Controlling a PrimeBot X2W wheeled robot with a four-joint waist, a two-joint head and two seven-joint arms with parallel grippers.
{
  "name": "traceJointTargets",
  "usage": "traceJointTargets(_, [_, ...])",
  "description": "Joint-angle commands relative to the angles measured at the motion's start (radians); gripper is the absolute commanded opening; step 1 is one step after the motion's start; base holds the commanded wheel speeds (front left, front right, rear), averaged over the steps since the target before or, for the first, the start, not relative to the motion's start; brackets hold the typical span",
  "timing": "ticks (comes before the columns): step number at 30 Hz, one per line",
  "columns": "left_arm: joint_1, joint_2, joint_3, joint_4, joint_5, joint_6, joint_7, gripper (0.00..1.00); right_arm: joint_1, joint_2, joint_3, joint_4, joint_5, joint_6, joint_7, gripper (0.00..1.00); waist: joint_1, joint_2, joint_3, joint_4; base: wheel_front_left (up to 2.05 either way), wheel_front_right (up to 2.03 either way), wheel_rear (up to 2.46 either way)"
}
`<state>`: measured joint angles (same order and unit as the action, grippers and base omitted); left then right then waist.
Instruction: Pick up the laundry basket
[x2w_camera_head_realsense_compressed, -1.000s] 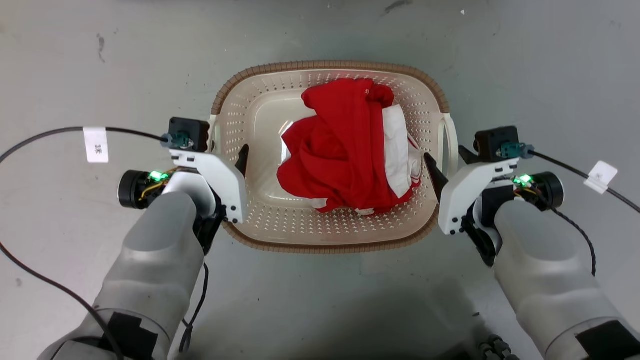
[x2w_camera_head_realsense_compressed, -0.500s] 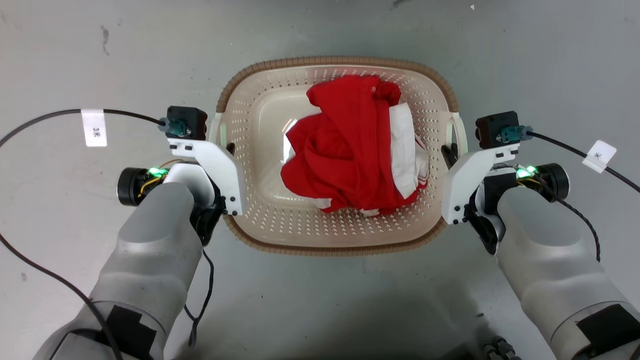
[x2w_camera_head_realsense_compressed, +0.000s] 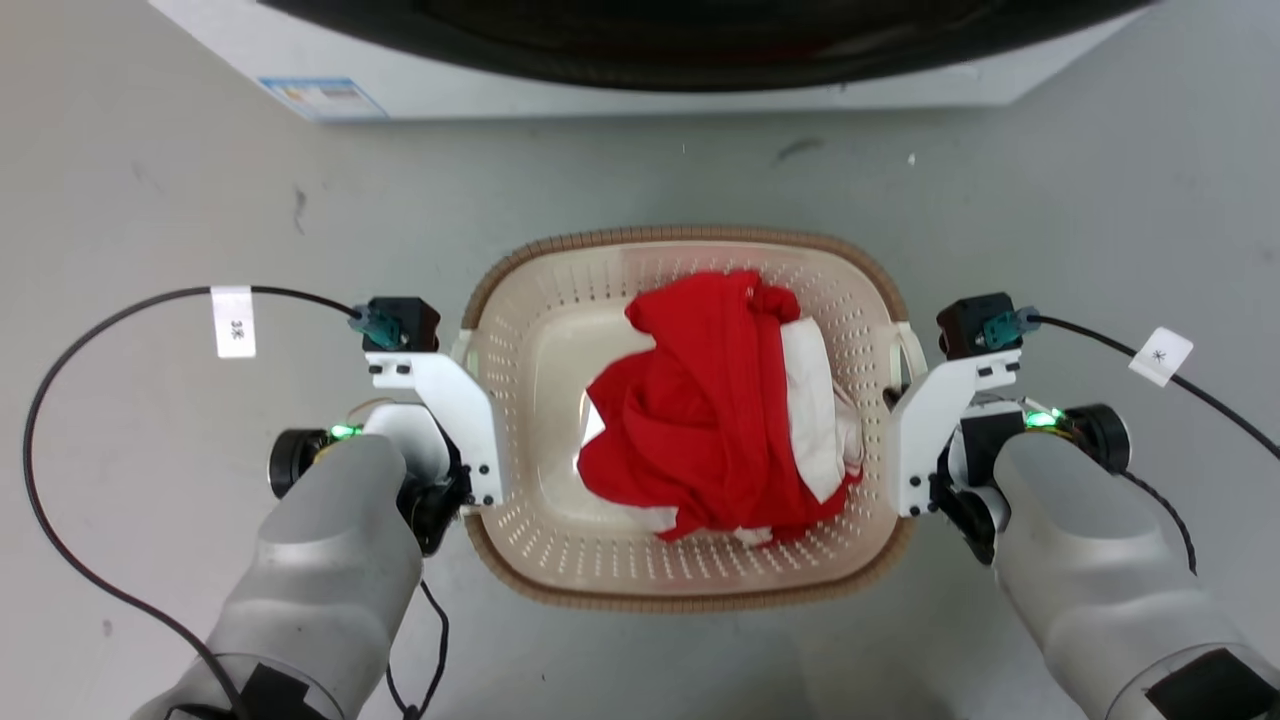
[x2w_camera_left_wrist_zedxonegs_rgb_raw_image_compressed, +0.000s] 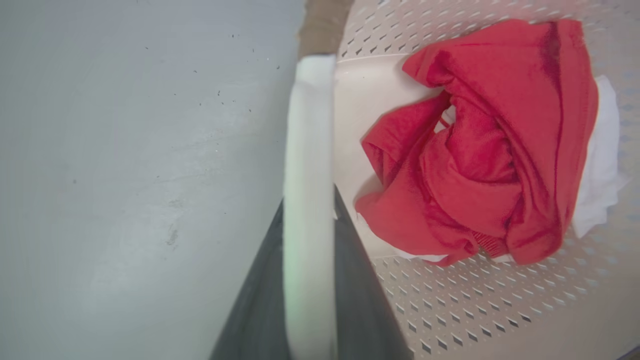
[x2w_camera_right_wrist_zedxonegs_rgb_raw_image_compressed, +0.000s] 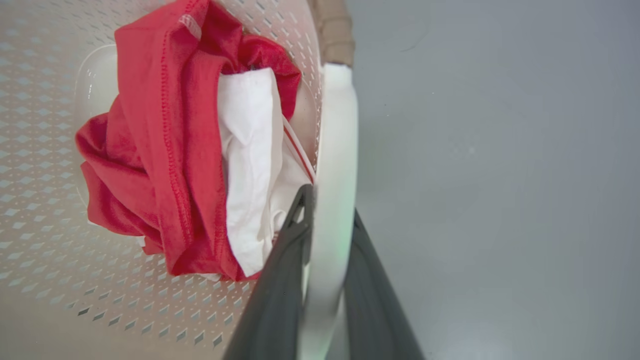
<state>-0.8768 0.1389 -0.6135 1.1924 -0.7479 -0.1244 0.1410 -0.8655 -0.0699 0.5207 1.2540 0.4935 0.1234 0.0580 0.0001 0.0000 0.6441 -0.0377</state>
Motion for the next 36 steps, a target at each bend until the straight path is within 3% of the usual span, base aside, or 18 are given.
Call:
traceJointTargets(1, [0.018, -0.038, -0.014, -0.016, -0.024, -0.011, 0.019, 0.00, 0.027, 0.021, 0.018, -0.007, 0.019, 0.013, 0.025, 0.00, -0.0001, 0.0000, -0.097, 0.011, 0.00, 0.00, 0.00])
traceJointTargets(14, [0.071, -0.031, -0.064, -0.016, -0.154, -0.012, 0.200, 0.00, 0.091, -0.015, 0.083, -0.048, 0.167, 0.013, 0.261, 0.00, -0.0001, 0.0000, -0.354, 0.029, 0.00, 0.00, 0.00])
traceJointTargets(24, [0.056, -0.020, -0.087, -0.002, -0.211, -0.012, 0.304, 0.00, 0.092, -0.050, 0.122, -0.076, 0.247, 0.013, 0.395, 0.00, -0.0001, 0.0000, -0.470, 0.038, 0.00, 0.00, 0.00])
traceJointTargets(36, [0.125, -0.033, -0.114, 0.019, -0.252, -0.012, 0.360, 0.00, 0.123, -0.042, 0.158, -0.058, 0.302, 0.013, 0.501, 0.00, -0.0001, 0.0000, -0.592, 0.026, 0.00, 0.00, 0.00])
